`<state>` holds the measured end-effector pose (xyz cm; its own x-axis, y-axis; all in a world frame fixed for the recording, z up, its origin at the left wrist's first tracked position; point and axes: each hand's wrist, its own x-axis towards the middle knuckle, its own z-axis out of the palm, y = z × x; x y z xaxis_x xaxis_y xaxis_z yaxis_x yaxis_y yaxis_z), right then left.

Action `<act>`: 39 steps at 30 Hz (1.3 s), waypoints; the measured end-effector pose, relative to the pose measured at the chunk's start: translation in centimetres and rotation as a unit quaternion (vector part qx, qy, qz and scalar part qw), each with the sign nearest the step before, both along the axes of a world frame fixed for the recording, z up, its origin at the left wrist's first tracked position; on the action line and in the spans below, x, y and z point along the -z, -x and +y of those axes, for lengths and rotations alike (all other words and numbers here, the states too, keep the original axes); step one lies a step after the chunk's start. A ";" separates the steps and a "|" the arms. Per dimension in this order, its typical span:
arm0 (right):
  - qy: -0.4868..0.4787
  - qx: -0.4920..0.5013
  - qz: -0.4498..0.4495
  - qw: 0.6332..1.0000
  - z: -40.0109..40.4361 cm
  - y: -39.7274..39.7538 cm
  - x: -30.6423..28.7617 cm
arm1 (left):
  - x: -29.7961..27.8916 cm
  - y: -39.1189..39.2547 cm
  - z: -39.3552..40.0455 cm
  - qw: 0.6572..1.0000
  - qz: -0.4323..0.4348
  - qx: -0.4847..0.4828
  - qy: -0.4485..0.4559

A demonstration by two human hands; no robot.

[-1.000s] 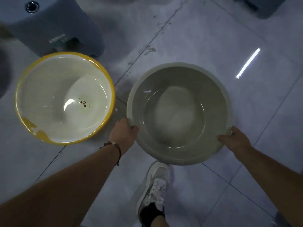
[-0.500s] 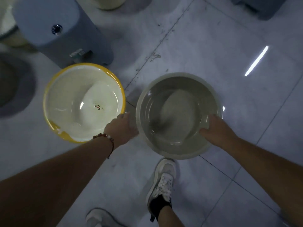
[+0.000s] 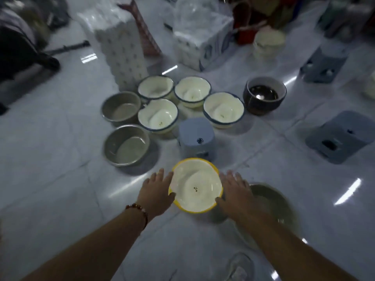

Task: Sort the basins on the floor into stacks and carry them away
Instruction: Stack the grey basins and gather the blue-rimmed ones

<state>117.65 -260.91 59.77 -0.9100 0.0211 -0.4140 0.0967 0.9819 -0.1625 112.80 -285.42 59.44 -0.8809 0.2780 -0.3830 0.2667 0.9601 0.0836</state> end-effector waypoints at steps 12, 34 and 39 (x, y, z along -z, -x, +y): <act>0.142 -0.080 -0.041 0.986 -18.1 6.5 -15.3 | -18.0 -0.6 -20.3 0.980 0.092 -0.168 0.053; 0.014 -0.148 -0.094 0.985 -34.1 27.0 -8.9 | -9.0 17.2 -37.3 0.989 0.005 -0.148 0.017; -0.009 -0.109 -0.121 0.987 -39.0 30.1 -5.6 | -6.2 23.6 -44.0 0.993 -0.046 -0.107 0.037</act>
<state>87.53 -299.89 65.40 -0.7681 -0.1553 -0.6213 -0.0840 0.9862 -0.1428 89.22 -329.46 65.61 -0.8773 0.0564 -0.4766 0.0509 0.9984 0.0244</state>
